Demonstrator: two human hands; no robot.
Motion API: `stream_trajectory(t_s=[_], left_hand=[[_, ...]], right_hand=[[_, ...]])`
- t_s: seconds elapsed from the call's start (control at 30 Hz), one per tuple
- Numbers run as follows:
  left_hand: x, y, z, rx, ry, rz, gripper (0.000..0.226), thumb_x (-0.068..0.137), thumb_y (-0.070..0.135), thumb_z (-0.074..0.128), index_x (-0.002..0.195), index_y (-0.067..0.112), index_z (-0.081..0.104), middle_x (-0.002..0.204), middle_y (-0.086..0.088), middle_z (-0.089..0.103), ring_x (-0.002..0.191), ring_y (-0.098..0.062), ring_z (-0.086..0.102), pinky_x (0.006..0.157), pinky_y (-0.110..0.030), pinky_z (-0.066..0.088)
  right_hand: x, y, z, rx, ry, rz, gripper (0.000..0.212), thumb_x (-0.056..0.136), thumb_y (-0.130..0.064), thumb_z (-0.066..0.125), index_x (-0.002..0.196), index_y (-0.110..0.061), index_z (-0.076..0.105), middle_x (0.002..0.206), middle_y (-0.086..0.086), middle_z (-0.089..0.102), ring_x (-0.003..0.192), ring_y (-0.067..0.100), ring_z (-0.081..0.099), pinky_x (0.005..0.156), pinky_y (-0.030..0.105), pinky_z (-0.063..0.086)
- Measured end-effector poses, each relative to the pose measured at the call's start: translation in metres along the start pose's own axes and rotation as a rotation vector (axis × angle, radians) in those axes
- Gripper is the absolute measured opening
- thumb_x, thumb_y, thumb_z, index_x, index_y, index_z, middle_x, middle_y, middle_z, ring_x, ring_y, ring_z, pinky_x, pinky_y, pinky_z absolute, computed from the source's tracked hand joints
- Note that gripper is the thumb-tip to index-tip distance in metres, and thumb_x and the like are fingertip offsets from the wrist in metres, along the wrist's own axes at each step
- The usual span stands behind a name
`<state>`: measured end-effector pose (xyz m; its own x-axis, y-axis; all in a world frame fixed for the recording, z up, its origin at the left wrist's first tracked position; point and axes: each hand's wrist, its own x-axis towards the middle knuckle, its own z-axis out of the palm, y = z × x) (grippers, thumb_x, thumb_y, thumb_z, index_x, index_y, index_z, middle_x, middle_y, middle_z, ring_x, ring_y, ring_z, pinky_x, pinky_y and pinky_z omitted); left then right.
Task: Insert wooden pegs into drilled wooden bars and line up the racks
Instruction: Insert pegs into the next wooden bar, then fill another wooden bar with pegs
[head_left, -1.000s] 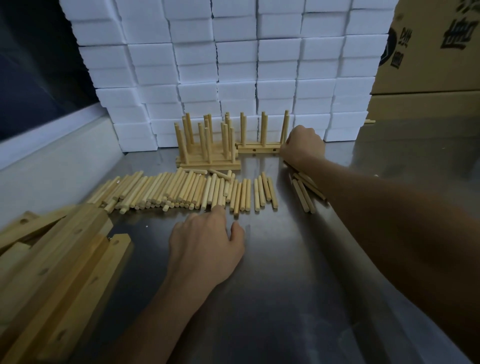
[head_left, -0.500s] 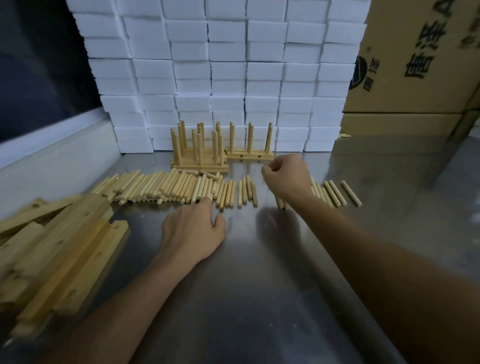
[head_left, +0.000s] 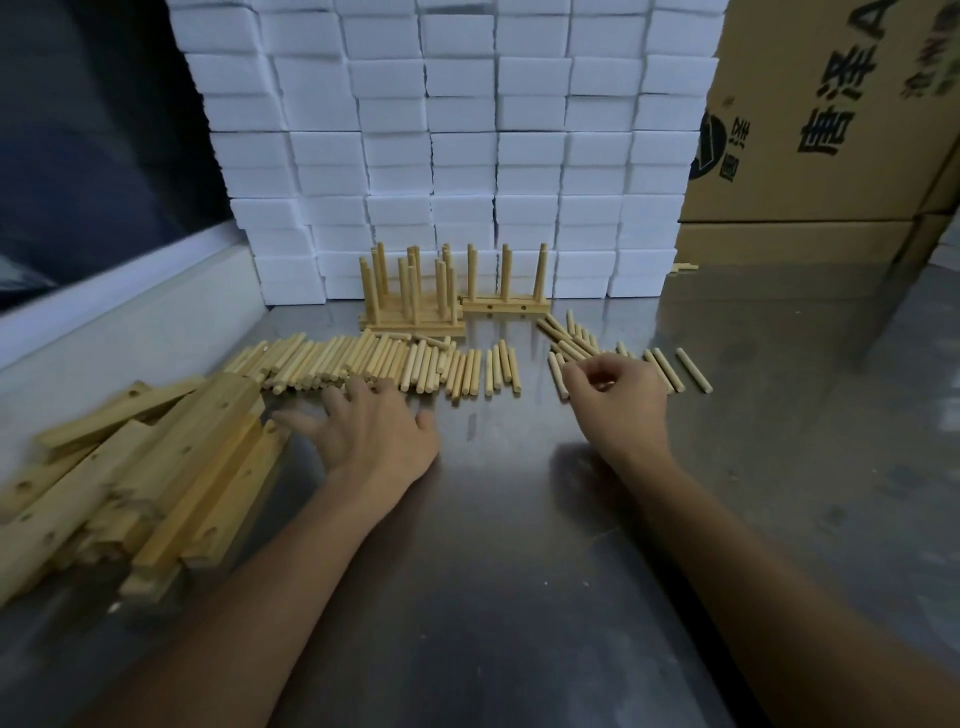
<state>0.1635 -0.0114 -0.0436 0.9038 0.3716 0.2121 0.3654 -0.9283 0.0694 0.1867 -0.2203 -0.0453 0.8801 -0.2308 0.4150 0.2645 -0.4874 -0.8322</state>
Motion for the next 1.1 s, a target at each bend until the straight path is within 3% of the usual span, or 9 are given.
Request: stream_trajectory(t_s=[0.13, 0.27, 0.43, 0.5, 0.6, 0.73, 0.87, 0.97, 1.1], left_hand=[[0.0, -0.005, 0.001, -0.015, -0.082, -0.046, 0.057, 0.091, 0.06, 0.042, 0.132, 0.02, 0.051, 0.141, -0.01, 0.043, 0.131, -0.038, 0.037, 0.101, -0.081, 0.014], [-0.002, -0.01, -0.003, -0.042, -0.097, -0.073, 0.058, 0.09, 0.059, 0.046, 0.131, 0.018, 0.051, 0.141, -0.012, 0.043, 0.13, -0.038, 0.037, 0.101, -0.077, 0.019], [-0.001, -0.016, -0.018, 0.03, 0.219, 0.029, 0.037, 0.089, 0.05, 0.053, 0.105, 0.019, 0.065, 0.117, -0.008, 0.059, 0.114, -0.03, 0.051, 0.099, -0.054, 0.028], [0.004, -0.025, -0.026, 0.064, 0.277, 0.007, 0.03, 0.088, 0.045, 0.056, 0.103, 0.02, 0.064, 0.119, -0.008, 0.061, 0.116, -0.03, 0.052, 0.104, -0.056, 0.024], [0.009, -0.039, -0.034, 0.084, 0.214, -0.078, 0.022, 0.084, 0.043, 0.062, 0.093, 0.023, 0.06, 0.115, -0.006, 0.062, 0.115, -0.029, 0.054, 0.11, -0.063, 0.019], [0.013, -0.046, -0.037, -0.002, 0.073, -0.135, 0.038, 0.084, 0.041, 0.067, 0.114, 0.019, 0.06, 0.126, -0.009, 0.056, 0.123, -0.031, 0.047, 0.104, -0.063, 0.029], [0.013, -0.048, -0.035, 0.028, 0.156, -0.098, 0.027, 0.087, 0.021, 0.063, 0.113, 0.016, 0.062, 0.12, -0.01, 0.057, 0.116, -0.031, 0.052, 0.093, -0.046, 0.038], [0.016, -0.052, -0.032, 0.036, 0.221, -0.094, 0.027, 0.087, 0.011, 0.06, 0.114, 0.014, 0.063, 0.123, -0.013, 0.052, 0.118, -0.033, 0.047, 0.095, -0.048, 0.038], [0.017, -0.057, -0.032, 0.093, 0.189, -0.169, 0.035, 0.086, 0.017, 0.062, 0.121, 0.019, 0.058, 0.13, -0.013, 0.048, 0.123, -0.034, 0.041, 0.101, -0.056, 0.033]], right_hand=[[-0.005, 0.005, -0.012, 0.011, 0.038, 0.033, 0.015, 0.09, -0.016, 0.065, 0.08, -0.02, 0.073, 0.076, -0.01, 0.068, 0.078, 0.006, 0.064, 0.076, 0.027, 0.053], [-0.008, 0.004, -0.009, -0.015, 0.006, 0.001, 0.015, 0.091, -0.018, 0.065, 0.078, -0.024, 0.071, 0.076, -0.014, 0.067, 0.078, 0.004, 0.064, 0.075, 0.027, 0.052], [-0.007, 0.006, -0.009, -0.014, -0.029, 0.02, 0.012, 0.091, -0.019, 0.066, 0.081, -0.023, 0.072, 0.079, -0.011, 0.068, 0.077, 0.009, 0.066, 0.079, 0.038, 0.058], [-0.007, 0.006, -0.009, -0.001, -0.043, 0.025, 0.012, 0.092, -0.02, 0.066, 0.082, -0.022, 0.072, 0.079, -0.01, 0.069, 0.077, 0.011, 0.067, 0.082, 0.042, 0.059], [-0.007, 0.005, -0.01, 0.019, -0.049, 0.028, 0.015, 0.091, -0.019, 0.067, 0.078, -0.024, 0.071, 0.078, -0.009, 0.069, 0.077, 0.012, 0.068, 0.084, 0.044, 0.059], [-0.007, 0.006, -0.011, 0.037, -0.053, 0.043, 0.02, 0.092, -0.018, 0.066, 0.075, -0.028, 0.069, 0.078, -0.008, 0.07, 0.078, 0.014, 0.068, 0.085, 0.045, 0.059], [-0.007, 0.007, -0.011, 0.045, -0.06, 0.052, 0.02, 0.092, -0.019, 0.066, 0.075, -0.029, 0.068, 0.079, -0.009, 0.069, 0.078, 0.012, 0.068, 0.084, 0.042, 0.059], [-0.007, 0.009, -0.011, 0.047, -0.053, 0.056, 0.019, 0.092, -0.02, 0.067, 0.075, -0.028, 0.069, 0.079, -0.009, 0.069, 0.078, 0.012, 0.068, 0.083, 0.041, 0.059], [-0.004, 0.01, -0.011, 0.046, -0.051, 0.061, 0.016, 0.091, -0.021, 0.067, 0.076, -0.026, 0.071, 0.078, -0.01, 0.069, 0.076, 0.011, 0.068, 0.08, 0.04, 0.059]])
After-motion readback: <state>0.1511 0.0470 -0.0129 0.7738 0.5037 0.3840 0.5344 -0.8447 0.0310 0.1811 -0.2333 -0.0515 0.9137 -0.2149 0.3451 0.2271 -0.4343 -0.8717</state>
